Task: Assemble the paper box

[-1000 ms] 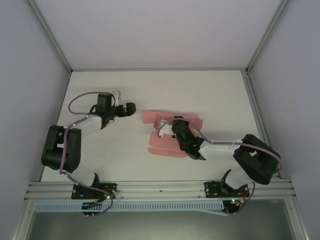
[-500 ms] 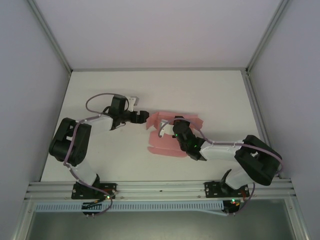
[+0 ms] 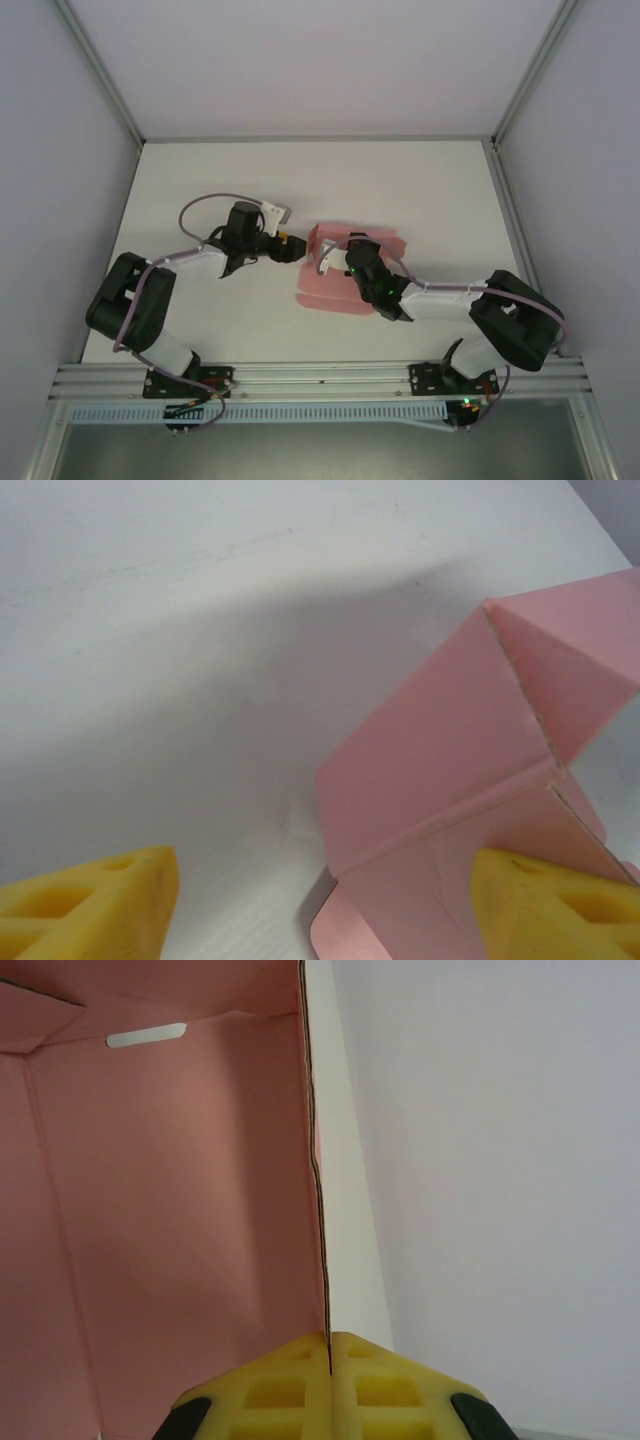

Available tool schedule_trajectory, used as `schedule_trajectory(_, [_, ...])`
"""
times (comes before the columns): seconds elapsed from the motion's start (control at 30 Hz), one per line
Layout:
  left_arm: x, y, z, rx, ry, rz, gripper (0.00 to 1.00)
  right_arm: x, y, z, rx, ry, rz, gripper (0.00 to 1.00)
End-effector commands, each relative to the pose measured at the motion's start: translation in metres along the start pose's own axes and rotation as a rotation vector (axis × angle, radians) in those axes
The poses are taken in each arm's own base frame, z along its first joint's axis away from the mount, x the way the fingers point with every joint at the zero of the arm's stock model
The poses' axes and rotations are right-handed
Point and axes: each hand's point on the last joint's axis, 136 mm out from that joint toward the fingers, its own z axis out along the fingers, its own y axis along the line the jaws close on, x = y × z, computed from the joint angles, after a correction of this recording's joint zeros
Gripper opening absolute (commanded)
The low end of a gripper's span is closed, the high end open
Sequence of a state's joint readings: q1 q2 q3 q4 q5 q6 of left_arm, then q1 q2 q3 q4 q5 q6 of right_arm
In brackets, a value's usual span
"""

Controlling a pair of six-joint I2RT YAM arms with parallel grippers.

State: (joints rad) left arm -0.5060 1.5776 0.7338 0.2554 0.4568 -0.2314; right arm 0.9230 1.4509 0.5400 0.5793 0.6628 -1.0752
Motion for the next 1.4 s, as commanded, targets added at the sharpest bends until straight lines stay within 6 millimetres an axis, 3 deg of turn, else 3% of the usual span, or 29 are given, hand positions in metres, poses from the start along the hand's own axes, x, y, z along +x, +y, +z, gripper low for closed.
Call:
schedule_trajectory(0.0, [-0.001,-0.017,0.009,0.06,-0.008,0.064,0.74,0.002,0.003,-0.005,0.0,-0.008,0.029,0.0])
schedule_trajectory(0.3, [0.008,-0.028,0.024,0.104,-0.042,0.096,0.68,0.007,0.02,-0.011,-0.062,-0.028,0.037,0.0])
schedule_trajectory(0.73, [0.032,-0.028,0.024,0.06,-0.099,0.176,0.68,0.023,0.048,-0.027,-0.052,0.035,-0.095,0.0])
schedule_trajectory(0.93, [0.03,-0.041,0.024,0.08,-0.144,0.221,0.73,0.024,0.053,-0.028,-0.093,0.054,-0.037,0.0])
schedule_trajectory(1.13, [0.025,-0.047,0.037,0.06,-0.153,0.264,0.78,0.021,0.049,-0.032,-0.1,0.035,0.005,0.0])
schedule_trajectory(1.37, [0.005,-0.055,0.049,0.07,-0.193,0.273,0.77,0.02,0.061,-0.032,-0.165,0.039,0.013,0.0])
